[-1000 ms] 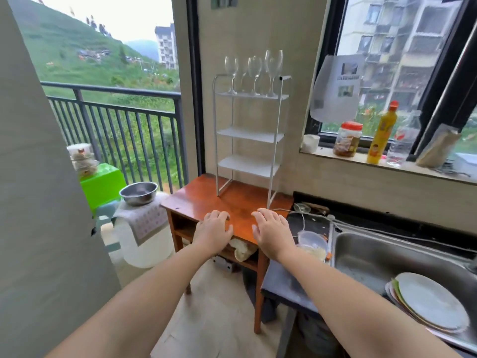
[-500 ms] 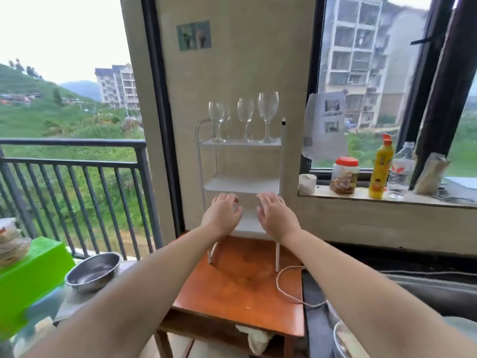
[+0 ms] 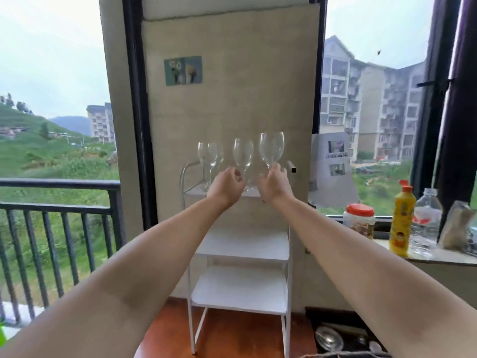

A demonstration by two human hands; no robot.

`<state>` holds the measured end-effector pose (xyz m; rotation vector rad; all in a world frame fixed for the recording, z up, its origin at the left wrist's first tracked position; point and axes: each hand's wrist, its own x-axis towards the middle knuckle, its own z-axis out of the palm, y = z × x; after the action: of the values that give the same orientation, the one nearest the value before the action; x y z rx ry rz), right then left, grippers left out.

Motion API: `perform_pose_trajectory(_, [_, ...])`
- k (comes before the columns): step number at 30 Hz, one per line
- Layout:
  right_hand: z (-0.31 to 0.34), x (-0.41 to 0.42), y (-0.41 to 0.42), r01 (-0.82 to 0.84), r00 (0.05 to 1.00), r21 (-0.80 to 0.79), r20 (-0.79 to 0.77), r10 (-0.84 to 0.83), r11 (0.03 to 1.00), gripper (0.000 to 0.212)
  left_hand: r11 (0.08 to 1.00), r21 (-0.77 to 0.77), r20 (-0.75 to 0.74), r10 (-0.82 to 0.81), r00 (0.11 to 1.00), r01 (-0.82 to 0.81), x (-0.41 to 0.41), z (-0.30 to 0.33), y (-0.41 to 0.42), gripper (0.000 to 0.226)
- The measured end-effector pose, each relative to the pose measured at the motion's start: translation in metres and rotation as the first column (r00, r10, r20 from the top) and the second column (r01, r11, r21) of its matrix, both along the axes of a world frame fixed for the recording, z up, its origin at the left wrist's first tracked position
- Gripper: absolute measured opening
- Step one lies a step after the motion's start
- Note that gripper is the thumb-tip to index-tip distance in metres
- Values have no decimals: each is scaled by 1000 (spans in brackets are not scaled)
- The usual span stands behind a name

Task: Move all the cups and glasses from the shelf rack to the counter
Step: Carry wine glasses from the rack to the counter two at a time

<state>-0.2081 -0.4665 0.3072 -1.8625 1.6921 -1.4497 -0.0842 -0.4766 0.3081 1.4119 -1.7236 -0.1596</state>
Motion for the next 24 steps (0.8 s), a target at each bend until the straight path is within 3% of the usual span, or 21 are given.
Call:
perform_pose_trajectory(3, [12, 1, -40, -44, 952, 138, 307, 0, 989, 53, 999, 46, -121, 8, 993, -2, -4, 16, -29, 20])
perform_pose_trajectory(8, [8, 1, -97, -90, 888, 235, 459, -28, 968, 58, 953, 273, -309, -45, 950, 134, -12, 16, -65, 12])
perform_pose_trajectory(12, [7, -3, -103, -115, 867, 237, 499, -19, 965, 42, 946, 282, -360, -51, 931, 161, -15, 11, -84, 12])
perform_pose_trajectory(16, [11, -8, -91, -120, 768, 212, 639, -45, 970, 33, 958, 231, -387, -70, 920, 170, -15, 9, -93, 14])
perform_pose_trajectory(24, [20, 0, -66, -120, 797, 114, 603, 27, 986, 24, 978, 92, -383, -137, 914, 185, -5, 16, -88, 18])
